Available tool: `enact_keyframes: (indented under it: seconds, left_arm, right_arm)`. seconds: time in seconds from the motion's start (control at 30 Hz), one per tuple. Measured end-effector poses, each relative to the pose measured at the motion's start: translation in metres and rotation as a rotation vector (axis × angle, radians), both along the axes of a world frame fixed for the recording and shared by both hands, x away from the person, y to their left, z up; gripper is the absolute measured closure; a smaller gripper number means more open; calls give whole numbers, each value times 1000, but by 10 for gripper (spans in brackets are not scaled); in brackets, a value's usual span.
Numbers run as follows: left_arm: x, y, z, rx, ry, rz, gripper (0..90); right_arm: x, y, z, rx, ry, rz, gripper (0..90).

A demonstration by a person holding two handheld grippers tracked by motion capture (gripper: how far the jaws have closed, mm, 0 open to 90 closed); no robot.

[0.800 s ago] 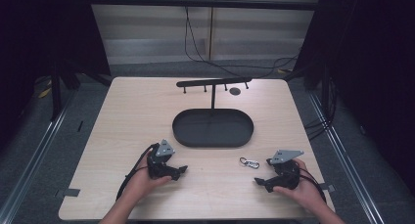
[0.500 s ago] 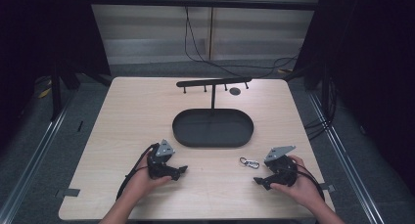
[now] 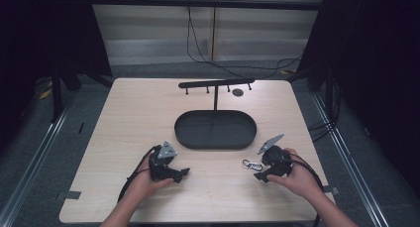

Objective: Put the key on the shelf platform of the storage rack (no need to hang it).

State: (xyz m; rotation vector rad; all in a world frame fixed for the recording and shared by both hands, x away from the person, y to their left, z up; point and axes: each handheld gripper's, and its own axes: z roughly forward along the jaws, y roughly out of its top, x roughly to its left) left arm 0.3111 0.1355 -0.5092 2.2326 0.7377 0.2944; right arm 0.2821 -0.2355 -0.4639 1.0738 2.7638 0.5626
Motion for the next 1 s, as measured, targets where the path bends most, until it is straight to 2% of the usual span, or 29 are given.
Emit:
enact_keyframes:
  seconds: [0.1, 0.27, 0.37, 0.5, 0.57, 0.63, 0.7, 0.73, 0.77, 0.87, 1.0]
  left_arm:
    - [0, 0, 0, 0, 0, 0, 154]
    - [0, 0, 0, 0, 0, 0, 154]
    - [0, 0, 0, 1, 0, -1, 154]
    - [0, 0, 0, 0, 0, 0, 153]
    - [0, 0, 0, 0, 0, 0, 153]
    - [0, 0, 0, 0, 0, 0, 153]
    - [0, 0, 0, 0, 0, 0, 152]
    - [0, 0, 0, 0, 0, 0, 152]
    - [0, 0, 0, 0, 1, -1, 152]
    - [0, 0, 0, 0, 0, -1, 151]
    - [0, 0, 0, 0, 0, -1, 151]
  right_arm:
    - [9, 6, 0, -36, 30, 22, 445]
    - [19, 18, 0, -104, 54, 85, 470]
    - [23, 24, 0, -131, 40, 110, 477]
    - [29, 27, 0, -154, 64, 131, 508]
    - [31, 28, -1, -167, 59, 138, 522]
    - [33, 30, -5, -187, 86, 161, 539]
    - [33, 32, -4, -184, 91, 157, 593]
    - [34, 32, -4, -176, 119, 162, 678]
    - [34, 34, -3, -175, 146, 142, 683]
    - [34, 37, -3, -196, 165, 142, 687]
    - [33, 38, -3, -202, 182, 120, 688]
